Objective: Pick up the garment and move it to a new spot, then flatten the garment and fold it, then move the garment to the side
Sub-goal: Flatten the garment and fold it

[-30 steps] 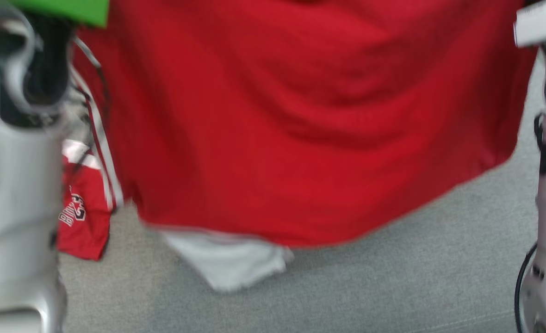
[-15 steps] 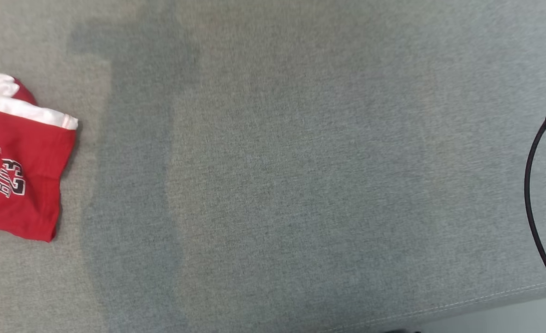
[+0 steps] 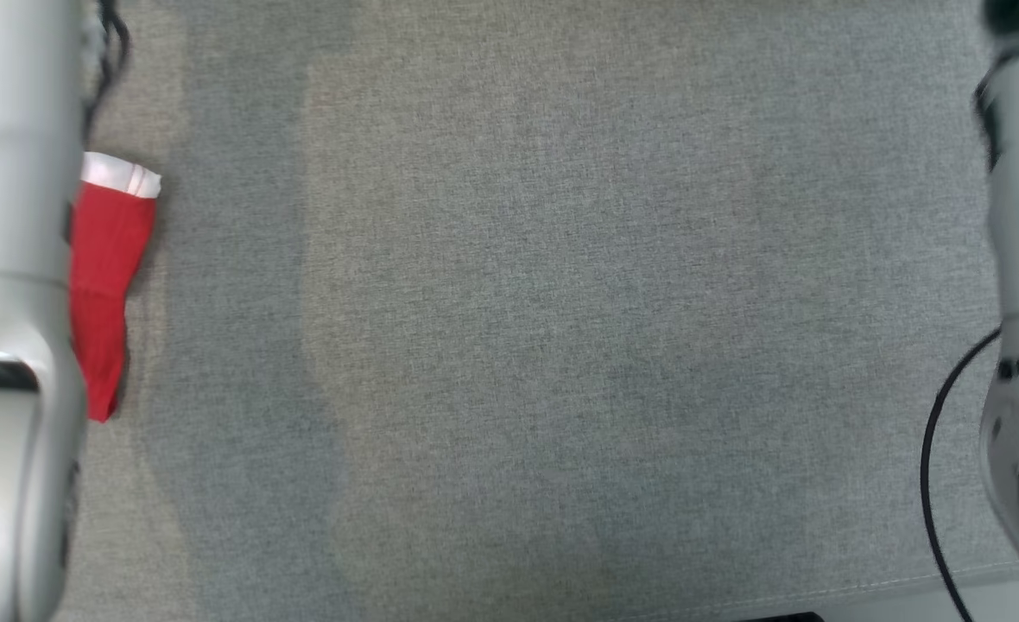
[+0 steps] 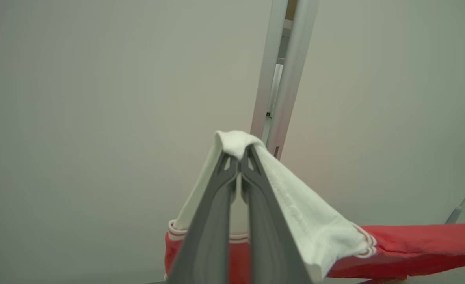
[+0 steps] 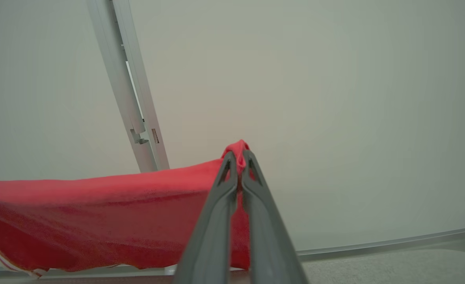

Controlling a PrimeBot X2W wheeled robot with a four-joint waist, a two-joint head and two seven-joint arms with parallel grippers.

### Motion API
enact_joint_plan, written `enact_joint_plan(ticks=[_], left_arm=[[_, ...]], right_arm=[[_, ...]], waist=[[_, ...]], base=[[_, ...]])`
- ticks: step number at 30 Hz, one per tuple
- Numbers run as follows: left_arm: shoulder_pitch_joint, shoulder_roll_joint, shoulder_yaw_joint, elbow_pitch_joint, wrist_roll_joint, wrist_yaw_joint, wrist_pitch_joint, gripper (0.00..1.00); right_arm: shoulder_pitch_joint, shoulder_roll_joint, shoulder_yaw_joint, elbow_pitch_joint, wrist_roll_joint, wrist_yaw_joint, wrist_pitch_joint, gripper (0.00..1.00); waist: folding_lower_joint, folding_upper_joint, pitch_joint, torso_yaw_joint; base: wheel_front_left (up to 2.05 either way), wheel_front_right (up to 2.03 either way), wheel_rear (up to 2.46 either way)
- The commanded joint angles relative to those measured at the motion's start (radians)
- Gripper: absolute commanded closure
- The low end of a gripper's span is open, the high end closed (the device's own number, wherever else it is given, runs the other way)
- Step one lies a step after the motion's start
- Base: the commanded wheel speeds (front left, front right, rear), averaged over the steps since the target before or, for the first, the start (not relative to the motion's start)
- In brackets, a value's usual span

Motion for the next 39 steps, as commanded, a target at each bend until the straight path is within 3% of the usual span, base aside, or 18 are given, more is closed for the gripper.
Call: enact_joint_plan(ticks=[1, 6, 15, 21, 27, 39], left_arm=[[0.051, 0.0, -0.018, -0.016, 0.01, -0.003, -0.009, 1.0], [0.27, 0.052, -0.108, -0.14, 0.07, -0.003, -0.007, 1.0], [0.625, 0.154, -0.118, -0.265, 0.101, -0.003, -0.008, 1.0], [0.794, 0.212, -0.244, -0.301, 0.101, -0.003, -0.008, 1.0], [0.898, 0.281, -0.425, -0.324, 0.022, -0.003, -0.006, 1.0], [0.989, 0.446, -0.698, -0.521, -0.222, -0.002, 0.06, 1.0]], right_arm=[[0.048, -0.007, 0.022, 0.004, 0.01, -0.001, -0.003, 1.0], [0.188, -0.044, 0.106, 0.025, 0.075, -0.001, -0.003, 1.0], [0.348, -0.131, 0.351, 0.14, 0.18, -0.001, -0.003, 1.0], [0.41, -0.199, 0.537, 0.217, 0.269, -0.001, 0.001, 1.0], [0.459, -0.266, 0.697, 0.244, 0.372, -0.001, 0.042, 1.0], [0.55, -0.396, 0.878, 0.219, 0.595, -0.001, 0.165, 1.0]], waist=[[-0.0003, 0.0, -0.022, 0.009], [-0.0003, 0.0, -0.088, 0.023], [-0.0003, 0.0, -0.241, 0.029], [-0.0003, 0.0, -0.328, 0.052], [-0.0003, 0.0, -0.399, 0.068], [-0.0003, 0.0, -0.495, 0.061]], base=[[0.0, 0.0, 0.0], [0.0, 0.0, 0.0], [0.0, 0.0, 0.0], [0.0, 0.0, 0.0], [0.0, 0.0, 0.0], [0.0, 0.0, 0.0]])
